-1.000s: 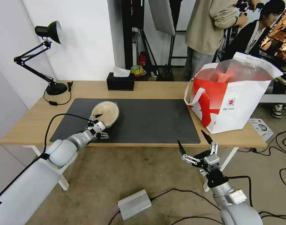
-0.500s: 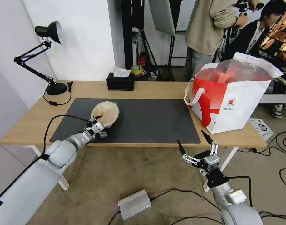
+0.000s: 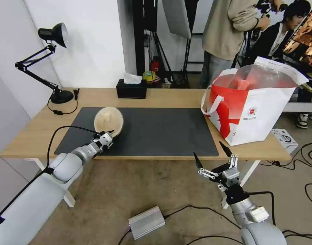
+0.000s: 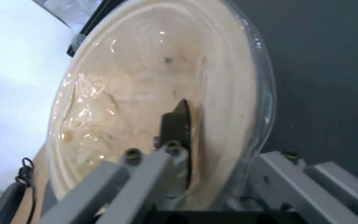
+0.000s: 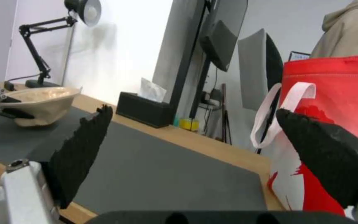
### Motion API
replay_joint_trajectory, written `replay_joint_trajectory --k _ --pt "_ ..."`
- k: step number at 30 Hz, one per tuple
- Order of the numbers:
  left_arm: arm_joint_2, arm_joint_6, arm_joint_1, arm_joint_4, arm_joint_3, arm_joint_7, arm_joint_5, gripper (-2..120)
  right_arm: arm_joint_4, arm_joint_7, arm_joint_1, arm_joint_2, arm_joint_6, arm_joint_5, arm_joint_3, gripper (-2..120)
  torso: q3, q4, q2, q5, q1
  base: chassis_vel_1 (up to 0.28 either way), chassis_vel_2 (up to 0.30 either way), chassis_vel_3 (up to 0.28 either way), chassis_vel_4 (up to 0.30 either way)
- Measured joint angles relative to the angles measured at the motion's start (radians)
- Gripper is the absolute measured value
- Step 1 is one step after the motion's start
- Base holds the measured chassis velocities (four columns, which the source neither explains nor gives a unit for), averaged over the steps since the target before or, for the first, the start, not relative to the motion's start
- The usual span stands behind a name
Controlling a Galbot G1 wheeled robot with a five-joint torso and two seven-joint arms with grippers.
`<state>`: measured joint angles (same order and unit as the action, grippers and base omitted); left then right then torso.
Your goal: Pick up the trash from the table and place it into the takeout bag.
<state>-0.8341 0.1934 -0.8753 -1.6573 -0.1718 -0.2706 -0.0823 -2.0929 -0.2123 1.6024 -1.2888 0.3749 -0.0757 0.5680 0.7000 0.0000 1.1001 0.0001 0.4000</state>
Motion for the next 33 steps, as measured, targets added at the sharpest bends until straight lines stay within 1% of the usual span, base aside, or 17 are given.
replay_joint_trajectory --k 1,3,11,16,20,25,29,33 --pt "-0.001 -0.002 0.0 0.002 0.0 0.0 0.0 3 0.0 0.0 0.0 0.0 0.0 0.0 0.0 100 0.0 0.0001 0.0 0.0 0.0 0.0 0.0 0.0 0.0" --pt "-0.003 -0.004 0.001 0.003 -0.001 0.001 0.0 2 0.0 0.0 0.0 0.0 0.0 0.0 0.0 100 0.0 0.0001 0.0 0.0002 0.0 0.0 0.0 0.0 0.0" --pt "-0.01 -0.023 0.001 0.01 0.0 0.001 0.013 2 0.0 0.0 0.0 0.0 0.0 0.0 0.0 100 0.0 0.0 0.0 0.0 0.0 0.0 0.0 0.0 0.0" --pt "0.001 -0.034 0.001 0.01 0.001 0.003 0.031 2 0.0 0.0 0.0 0.0 0.0 0.0 0.0 100 0.0 -0.0001 0.0 -0.0003 0.0 0.0 0.0 0.0 0.0" --pt "0.029 -0.045 0.002 -0.017 0.008 0.03 0.037 1 0.0 0.0 0.0 0.0 0.0 0.0 0.0 100 0.0 0.0 0.0 -0.0004 0.0 0.0 0.0 0.0 0.0" --pt "0.048 -0.05 0.008 -0.047 0.009 0.043 0.037 1 0.0 0.0 0.0 0.0 0.0 0.0 0.0 100 0.0 -0.0001 0.0 -0.0003 0.0 0.0 0.0 0.0 0.0" --pt "0.091 -0.076 0.02 -0.083 0.017 0.067 0.058 1 0.0 0.0 0.0 0.0 0.0 0.0 0.0 100 0.0 0.0 0.0 -0.0001 0.0 0.0 0.0 0.0 0.0" --pt "0.117 -0.092 0.026 -0.102 0.018 0.078 0.08 1 0.0 0.0 0.0 0.0 0.0 0.0 0.0 100 0.0 -0.0001 0.0 -0.0002 0.0 0.0 0.0 0.0 0.0"
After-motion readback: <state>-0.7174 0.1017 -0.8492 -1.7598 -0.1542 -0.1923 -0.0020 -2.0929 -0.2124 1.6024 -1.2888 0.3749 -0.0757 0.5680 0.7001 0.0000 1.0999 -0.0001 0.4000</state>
